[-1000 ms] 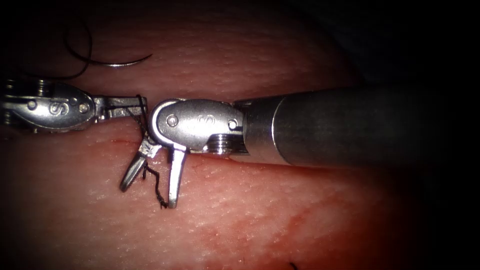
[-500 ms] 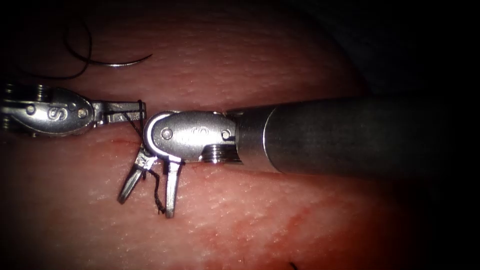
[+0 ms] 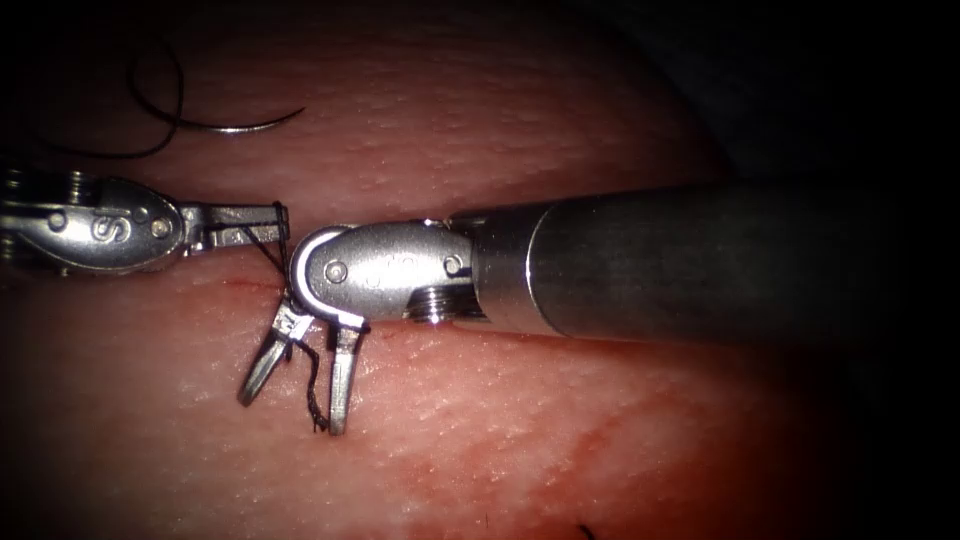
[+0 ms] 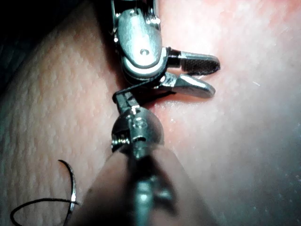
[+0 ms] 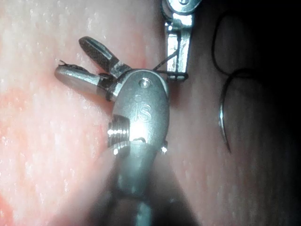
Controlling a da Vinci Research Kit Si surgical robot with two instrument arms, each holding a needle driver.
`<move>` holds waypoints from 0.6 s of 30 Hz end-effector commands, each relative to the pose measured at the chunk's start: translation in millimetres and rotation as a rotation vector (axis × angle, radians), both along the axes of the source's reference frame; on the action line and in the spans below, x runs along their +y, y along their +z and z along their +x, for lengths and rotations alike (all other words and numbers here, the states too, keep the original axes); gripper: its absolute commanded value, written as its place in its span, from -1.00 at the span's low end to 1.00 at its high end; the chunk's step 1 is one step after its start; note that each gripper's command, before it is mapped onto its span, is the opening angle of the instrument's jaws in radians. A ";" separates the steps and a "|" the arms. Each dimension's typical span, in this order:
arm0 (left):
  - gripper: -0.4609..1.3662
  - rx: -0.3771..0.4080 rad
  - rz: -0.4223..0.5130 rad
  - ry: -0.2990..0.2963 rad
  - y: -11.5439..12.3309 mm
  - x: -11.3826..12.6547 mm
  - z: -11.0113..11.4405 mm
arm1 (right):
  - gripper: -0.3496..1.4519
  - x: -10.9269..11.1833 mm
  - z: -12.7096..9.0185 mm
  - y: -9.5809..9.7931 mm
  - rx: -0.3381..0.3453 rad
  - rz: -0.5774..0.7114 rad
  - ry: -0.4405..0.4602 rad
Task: Wound Closure
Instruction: Grasp the short suture end with the right gripper, then to tie the knot pull the right gripper up and the left gripper down.
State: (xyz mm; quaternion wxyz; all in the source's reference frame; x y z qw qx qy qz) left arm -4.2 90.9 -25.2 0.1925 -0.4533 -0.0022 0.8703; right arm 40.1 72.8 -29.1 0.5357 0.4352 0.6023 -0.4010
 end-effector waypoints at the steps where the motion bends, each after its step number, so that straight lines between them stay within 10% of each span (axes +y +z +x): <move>1: -0.88 -0.003 0.005 0.008 0.0 0.0 0.0 | -1.00 0.0 0.0 0.0 0.003 0.003 -0.019; 18: -0.88 0.005 0.003 0.009 -0.4 -1.4 1.9 | -1.00 3.9 0.4 -0.8 -0.041 0.023 0.034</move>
